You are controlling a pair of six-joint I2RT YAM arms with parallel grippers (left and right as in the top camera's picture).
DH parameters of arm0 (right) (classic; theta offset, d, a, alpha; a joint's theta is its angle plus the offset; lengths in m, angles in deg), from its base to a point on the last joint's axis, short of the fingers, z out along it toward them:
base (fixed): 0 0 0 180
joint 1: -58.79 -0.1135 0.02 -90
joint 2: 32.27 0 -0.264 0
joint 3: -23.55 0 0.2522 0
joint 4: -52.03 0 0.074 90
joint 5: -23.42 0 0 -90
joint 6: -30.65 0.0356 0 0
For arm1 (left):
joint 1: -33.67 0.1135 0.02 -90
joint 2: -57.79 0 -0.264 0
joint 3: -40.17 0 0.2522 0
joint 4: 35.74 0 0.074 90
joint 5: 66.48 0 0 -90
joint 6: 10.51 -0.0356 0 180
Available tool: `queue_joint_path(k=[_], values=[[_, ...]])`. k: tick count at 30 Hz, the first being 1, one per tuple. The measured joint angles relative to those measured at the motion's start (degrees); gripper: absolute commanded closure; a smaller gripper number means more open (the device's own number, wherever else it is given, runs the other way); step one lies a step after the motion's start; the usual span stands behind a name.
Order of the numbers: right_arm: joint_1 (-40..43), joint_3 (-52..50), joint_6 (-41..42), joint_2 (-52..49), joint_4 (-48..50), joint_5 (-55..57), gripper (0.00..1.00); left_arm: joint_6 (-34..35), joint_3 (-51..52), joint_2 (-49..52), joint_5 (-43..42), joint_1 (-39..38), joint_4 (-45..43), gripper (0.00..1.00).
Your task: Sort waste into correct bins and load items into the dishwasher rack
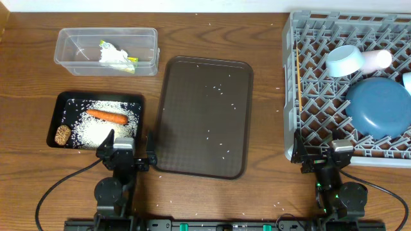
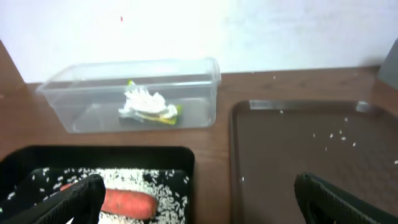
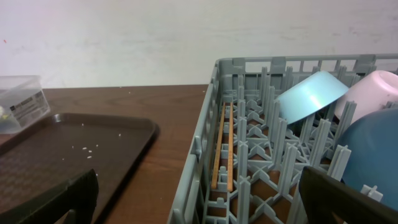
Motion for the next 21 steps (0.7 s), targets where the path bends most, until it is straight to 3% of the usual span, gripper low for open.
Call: queue_joint_path(k=[21], values=[[0.00,0.00,0.00,0.00,0.00,0.00,0.01,0.00,-0.04,-0.96,0.00,0.00,0.02,0.02]])
